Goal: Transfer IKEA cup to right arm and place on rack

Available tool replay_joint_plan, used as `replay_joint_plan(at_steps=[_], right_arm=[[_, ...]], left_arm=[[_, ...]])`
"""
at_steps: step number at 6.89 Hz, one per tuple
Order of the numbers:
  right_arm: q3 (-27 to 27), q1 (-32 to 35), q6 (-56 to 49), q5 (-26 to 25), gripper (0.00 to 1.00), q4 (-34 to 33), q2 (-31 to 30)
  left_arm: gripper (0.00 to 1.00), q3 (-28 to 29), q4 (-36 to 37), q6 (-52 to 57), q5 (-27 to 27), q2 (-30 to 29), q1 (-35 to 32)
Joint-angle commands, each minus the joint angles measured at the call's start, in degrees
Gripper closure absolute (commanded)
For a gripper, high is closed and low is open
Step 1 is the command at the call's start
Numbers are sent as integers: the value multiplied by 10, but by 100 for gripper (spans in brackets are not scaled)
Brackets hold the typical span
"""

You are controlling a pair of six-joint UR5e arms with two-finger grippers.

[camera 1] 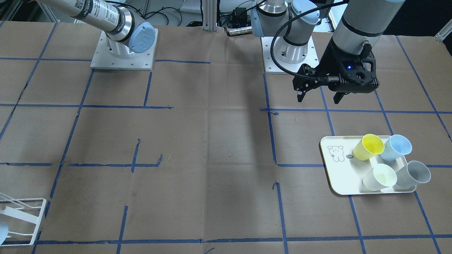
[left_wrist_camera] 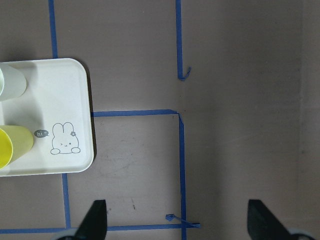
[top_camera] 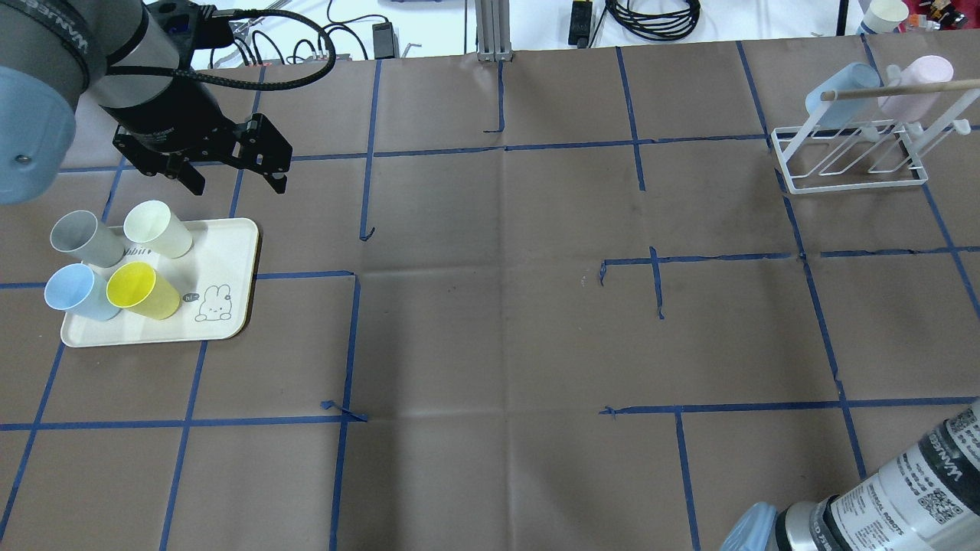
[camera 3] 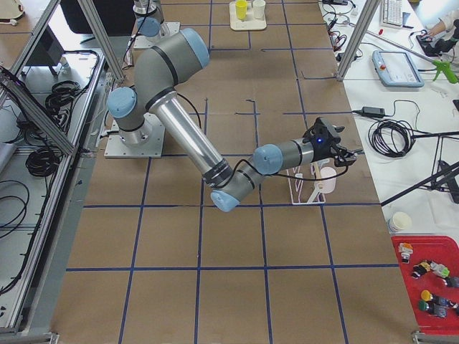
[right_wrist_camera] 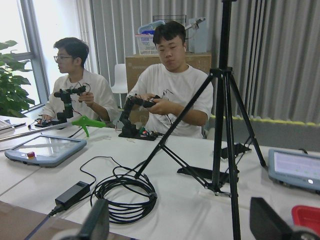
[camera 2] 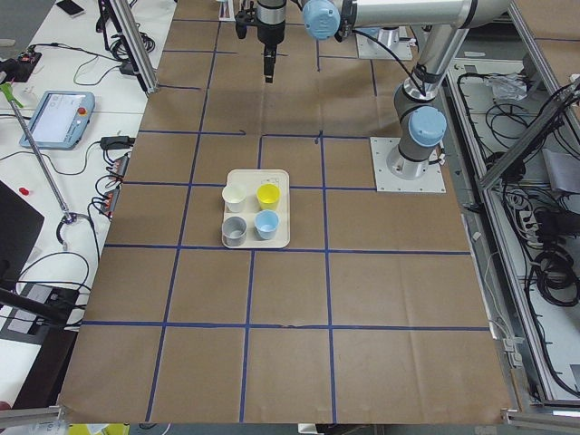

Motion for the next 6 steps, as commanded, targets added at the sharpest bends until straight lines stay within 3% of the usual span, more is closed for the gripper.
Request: replay_joint_plan(at_steps=[1,4,5,6], right_arm=[[43,11,-70,-147,0,248,-101],[46,90,-92,-380,0,466,-196],[44,143,-91,-432,0,578,-224],[46,193,-85,-438,0,698,-251]], left_arm=[[1,1,0,0,0,1,0],[1,1,0,0,2,1,0],[1,1,0,0,1,-1,0],[1,1,0,0,2,1,0]])
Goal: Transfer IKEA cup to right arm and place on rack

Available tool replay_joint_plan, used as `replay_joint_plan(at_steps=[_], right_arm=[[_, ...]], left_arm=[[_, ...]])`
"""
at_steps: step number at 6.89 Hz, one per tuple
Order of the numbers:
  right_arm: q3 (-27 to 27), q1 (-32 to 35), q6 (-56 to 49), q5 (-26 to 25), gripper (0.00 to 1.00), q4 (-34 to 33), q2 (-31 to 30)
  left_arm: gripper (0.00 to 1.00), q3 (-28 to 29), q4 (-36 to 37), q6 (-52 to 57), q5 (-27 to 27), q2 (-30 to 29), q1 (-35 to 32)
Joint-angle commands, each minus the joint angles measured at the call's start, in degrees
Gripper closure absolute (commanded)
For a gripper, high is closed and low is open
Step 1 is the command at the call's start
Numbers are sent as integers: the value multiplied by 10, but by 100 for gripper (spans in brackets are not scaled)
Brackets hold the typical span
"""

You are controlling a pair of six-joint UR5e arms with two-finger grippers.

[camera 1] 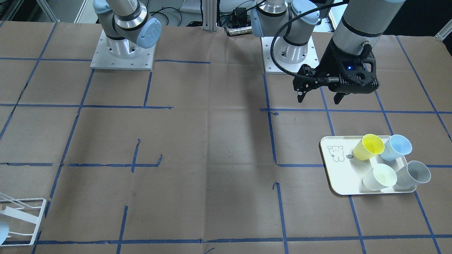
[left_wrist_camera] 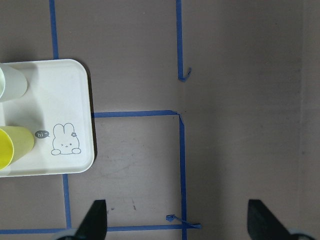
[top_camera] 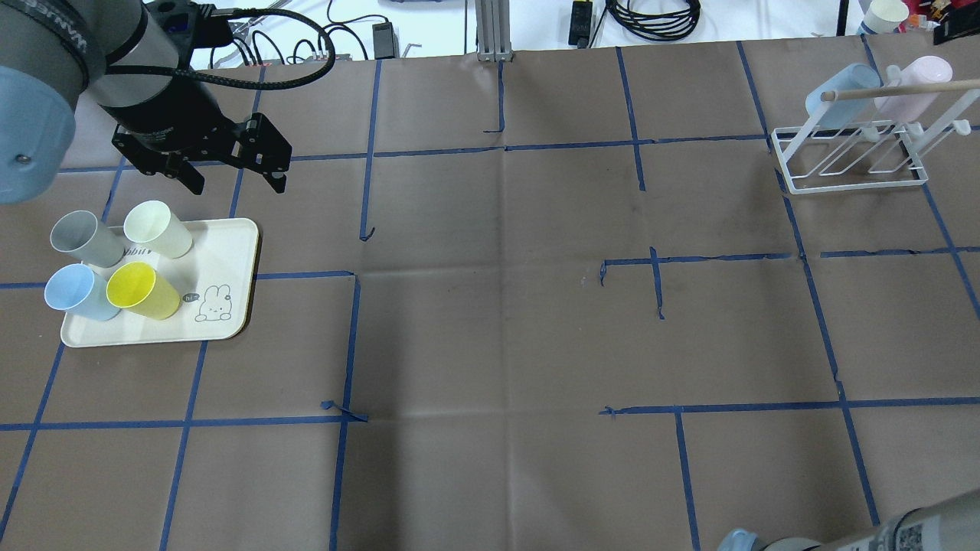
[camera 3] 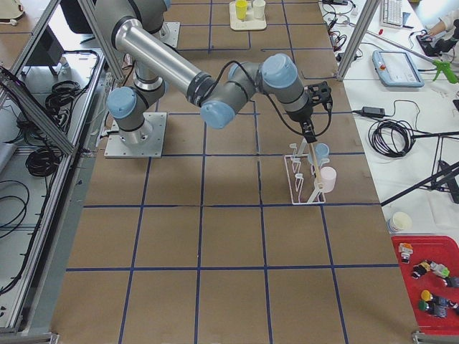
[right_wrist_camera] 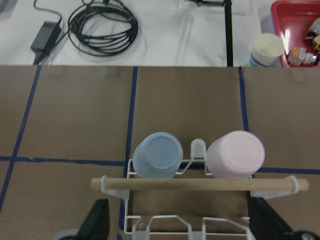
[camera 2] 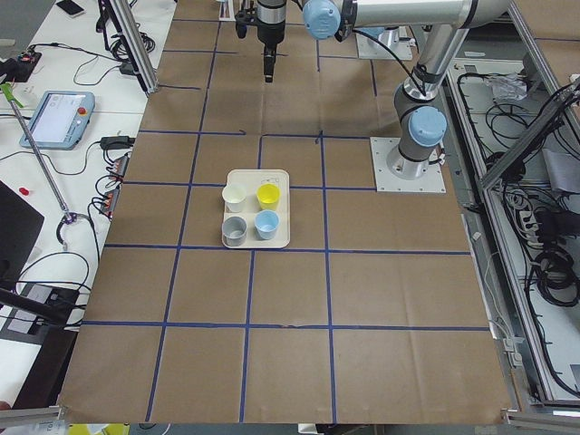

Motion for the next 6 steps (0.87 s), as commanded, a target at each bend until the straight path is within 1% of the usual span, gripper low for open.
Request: replay_joint_plan(at_steps=[1,2,3,4,5,6], right_arm=[[1,100,5,-29,0,234,-56],[3,139,7,-28,0,292,-71],[1,154,12,-44,0,326,-90],[2,171,72,-61,0,330,-126],[4,215,119,-69,0,332,-140],[6,259,175,-88,0,335,-148]], left_arm=[[1,0,0,0,-1,-1,0],[1,0,0,0,0,0,0],[1,0,0,0,-1,-1,0],[1,0,0,0,-2,0,0],[1,0,0,0,-1,-1,0],[1,0,0,0,-1,0,0]])
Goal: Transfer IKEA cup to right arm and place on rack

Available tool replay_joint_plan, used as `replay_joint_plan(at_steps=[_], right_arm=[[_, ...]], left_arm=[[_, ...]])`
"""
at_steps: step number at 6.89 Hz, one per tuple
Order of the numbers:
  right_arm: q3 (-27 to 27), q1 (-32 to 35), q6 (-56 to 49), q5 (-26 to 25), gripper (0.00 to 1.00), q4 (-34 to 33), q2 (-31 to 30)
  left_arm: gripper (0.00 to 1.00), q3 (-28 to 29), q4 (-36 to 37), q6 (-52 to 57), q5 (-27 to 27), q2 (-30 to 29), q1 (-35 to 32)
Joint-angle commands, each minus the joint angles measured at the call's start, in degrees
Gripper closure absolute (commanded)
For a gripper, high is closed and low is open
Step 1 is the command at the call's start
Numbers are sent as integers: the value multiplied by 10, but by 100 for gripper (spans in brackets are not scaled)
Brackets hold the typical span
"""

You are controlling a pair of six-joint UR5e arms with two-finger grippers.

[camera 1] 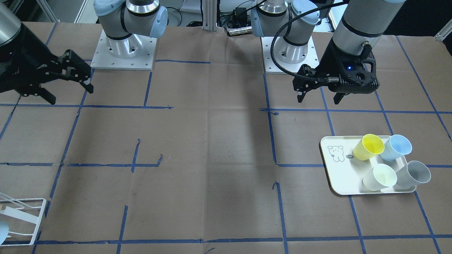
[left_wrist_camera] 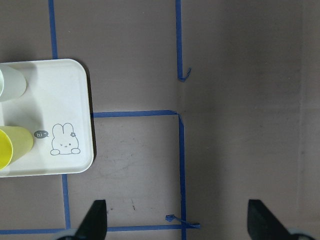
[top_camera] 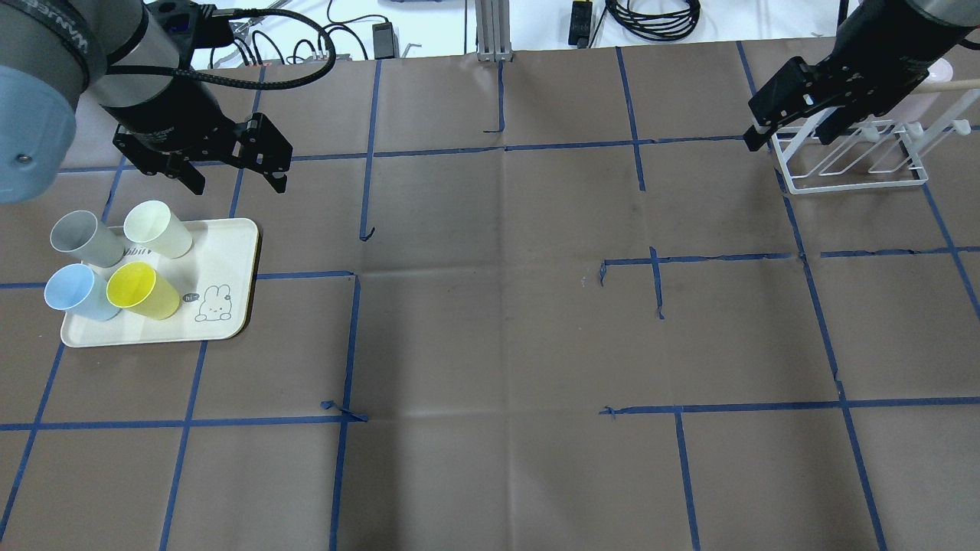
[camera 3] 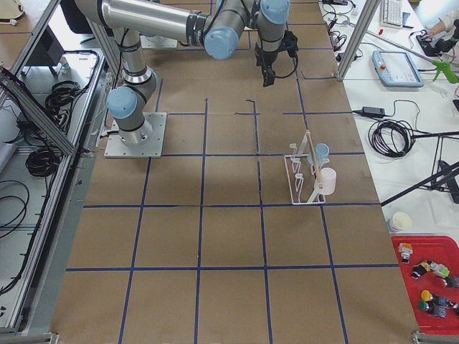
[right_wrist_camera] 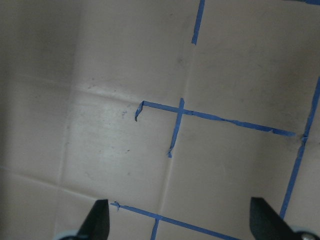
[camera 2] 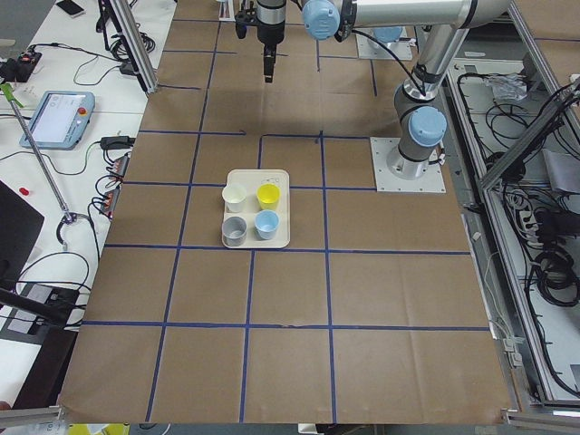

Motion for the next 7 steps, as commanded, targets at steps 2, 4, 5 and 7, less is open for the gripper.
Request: replay_joint_plan(at_steps=[2,4,5,7], right_arm=[[11,119,141,-48,0,26,-19],[13,129,164,-104,0,18,-16],[13,130,169,-110,0,19,-16],[13,130,169,-110,0,18,-15]], left_arm=[[1,0,0,0,-1,0,0],[1,0,0,0,0,0,0],[1,0,0,0,2,0,0],[1,-1,0,0,2,1,0]])
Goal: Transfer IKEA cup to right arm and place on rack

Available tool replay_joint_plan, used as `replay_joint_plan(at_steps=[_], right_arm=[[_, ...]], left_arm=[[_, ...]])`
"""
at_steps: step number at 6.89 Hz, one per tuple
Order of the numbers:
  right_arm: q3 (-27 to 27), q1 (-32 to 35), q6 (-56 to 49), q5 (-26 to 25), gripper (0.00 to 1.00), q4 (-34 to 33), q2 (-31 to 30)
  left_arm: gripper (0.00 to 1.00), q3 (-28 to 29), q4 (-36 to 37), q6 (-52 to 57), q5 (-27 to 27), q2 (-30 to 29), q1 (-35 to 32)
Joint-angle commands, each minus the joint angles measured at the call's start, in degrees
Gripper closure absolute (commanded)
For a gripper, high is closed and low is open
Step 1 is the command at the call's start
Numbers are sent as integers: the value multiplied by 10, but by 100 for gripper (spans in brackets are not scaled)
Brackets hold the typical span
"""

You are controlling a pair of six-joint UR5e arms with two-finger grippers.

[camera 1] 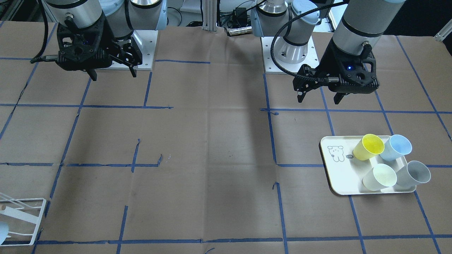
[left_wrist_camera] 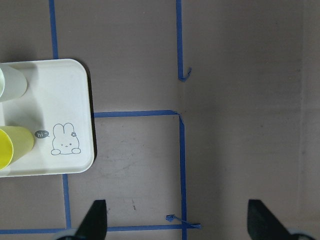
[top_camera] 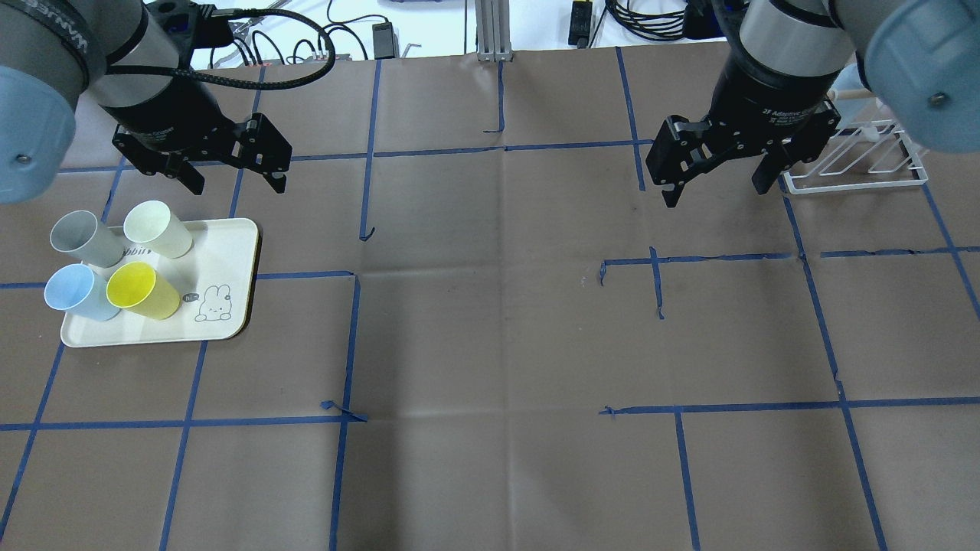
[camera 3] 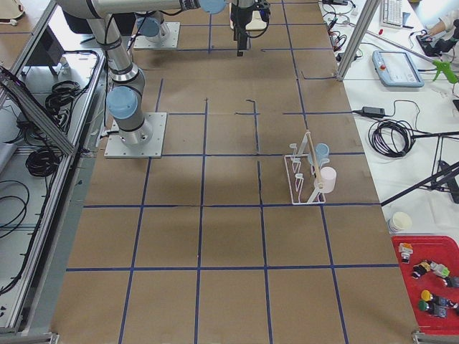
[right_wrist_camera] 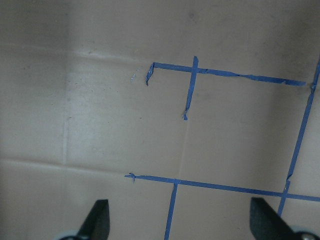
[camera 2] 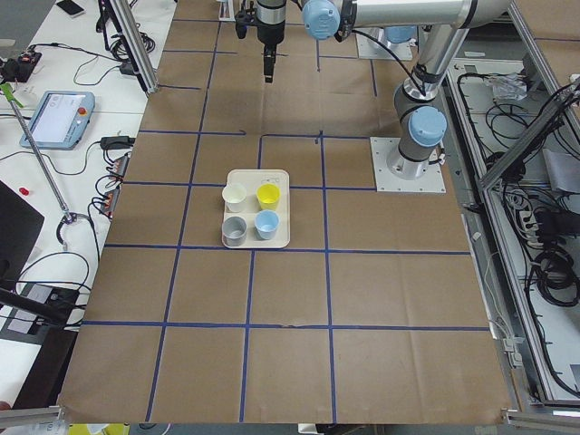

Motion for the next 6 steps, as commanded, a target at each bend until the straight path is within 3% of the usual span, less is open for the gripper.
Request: replay_joint_plan(at_steps=[1,6], right_arm=[[1,0,1,-3,0,0,1],[-1,0,1,-2,0,0,6]], left_arm=[[1,-1,0,0,1,0,0],[1,5,-14,0,0,-3,0]])
